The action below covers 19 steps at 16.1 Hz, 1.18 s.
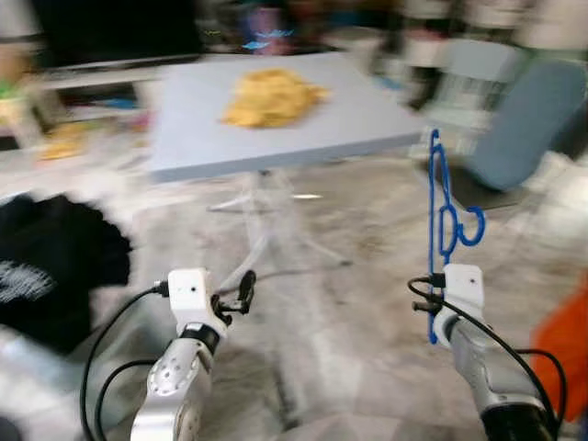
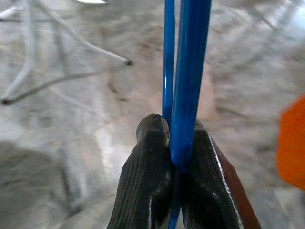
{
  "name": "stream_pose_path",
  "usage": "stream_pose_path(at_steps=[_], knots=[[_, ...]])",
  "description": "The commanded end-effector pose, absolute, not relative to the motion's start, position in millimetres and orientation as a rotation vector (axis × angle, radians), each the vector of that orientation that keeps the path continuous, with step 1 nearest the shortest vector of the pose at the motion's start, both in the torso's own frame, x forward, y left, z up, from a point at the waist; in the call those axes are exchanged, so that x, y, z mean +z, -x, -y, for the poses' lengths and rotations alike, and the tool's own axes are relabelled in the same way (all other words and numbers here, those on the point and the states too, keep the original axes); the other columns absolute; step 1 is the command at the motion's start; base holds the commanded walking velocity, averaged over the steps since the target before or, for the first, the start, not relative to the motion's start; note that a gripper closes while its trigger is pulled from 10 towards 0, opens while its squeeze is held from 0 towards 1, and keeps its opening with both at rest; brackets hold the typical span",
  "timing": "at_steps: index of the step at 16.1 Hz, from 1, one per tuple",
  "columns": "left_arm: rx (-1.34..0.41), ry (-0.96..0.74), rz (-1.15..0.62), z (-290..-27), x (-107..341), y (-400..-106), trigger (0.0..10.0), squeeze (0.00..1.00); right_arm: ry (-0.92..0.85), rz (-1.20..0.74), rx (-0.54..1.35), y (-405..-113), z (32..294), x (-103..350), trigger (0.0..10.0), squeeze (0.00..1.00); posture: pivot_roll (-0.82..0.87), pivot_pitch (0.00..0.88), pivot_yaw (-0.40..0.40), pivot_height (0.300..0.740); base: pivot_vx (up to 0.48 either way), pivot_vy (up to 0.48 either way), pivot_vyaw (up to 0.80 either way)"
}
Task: Hang hanger
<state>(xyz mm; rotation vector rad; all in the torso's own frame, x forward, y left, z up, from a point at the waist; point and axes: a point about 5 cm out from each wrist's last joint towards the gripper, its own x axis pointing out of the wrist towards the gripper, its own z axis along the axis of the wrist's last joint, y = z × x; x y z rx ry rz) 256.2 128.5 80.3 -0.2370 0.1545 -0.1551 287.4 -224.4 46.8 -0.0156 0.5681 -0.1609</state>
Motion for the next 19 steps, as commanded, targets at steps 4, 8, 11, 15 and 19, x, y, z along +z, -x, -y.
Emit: stream_pose_path(at_steps=[4, 8, 11, 15, 19], knots=[[-0.175, 0.255, -0.169, -126.7, 79.5, -254.8, 10.0, 0.00, 0.003, -0.549, -0.158, -291.1, 219.1, 54.7, 10.0, 0.00, -0.09, 0.000, 0.019, 0.740, 0.280, 0.293, 0.00], [-0.185, 0.261, -0.174, -125.1, 79.2, -255.4, 10.0, 0.00, 0.003, -0.554, -0.165, -291.3, 220.0, 54.3, 10.0, 0.00, -0.10, 0.000, 0.021, 0.740, 0.275, 0.315, -0.20], [-0.203, 0.266, -0.180, -122.9, 79.1, -256.2, 10.0, 0.00, 0.004, -0.560, -0.168, -291.3, 219.8, 53.9, 10.0, 0.00, -0.10, 0.000, 0.022, 0.740, 0.245, 0.369, -0.27], [-0.211, 0.269, -0.184, -121.6, 78.9, -257.2, 10.0, 0.00, 0.002, -0.559, -0.168, -292.2, 218.9, 54.2, 10.0, 0.00, -0.10, 0.000, 0.020, 0.740, 0.251, 0.368, -0.60], [-0.222, 0.268, -0.191, -120.0, 77.9, -257.2, 10.0, 0.00, 0.004, -0.558, -0.173, -293.1, 218.5, 54.7, 10.0, 0.00, -0.10, 0.000, 0.020, 0.740, 0.253, 0.372, -0.80]])
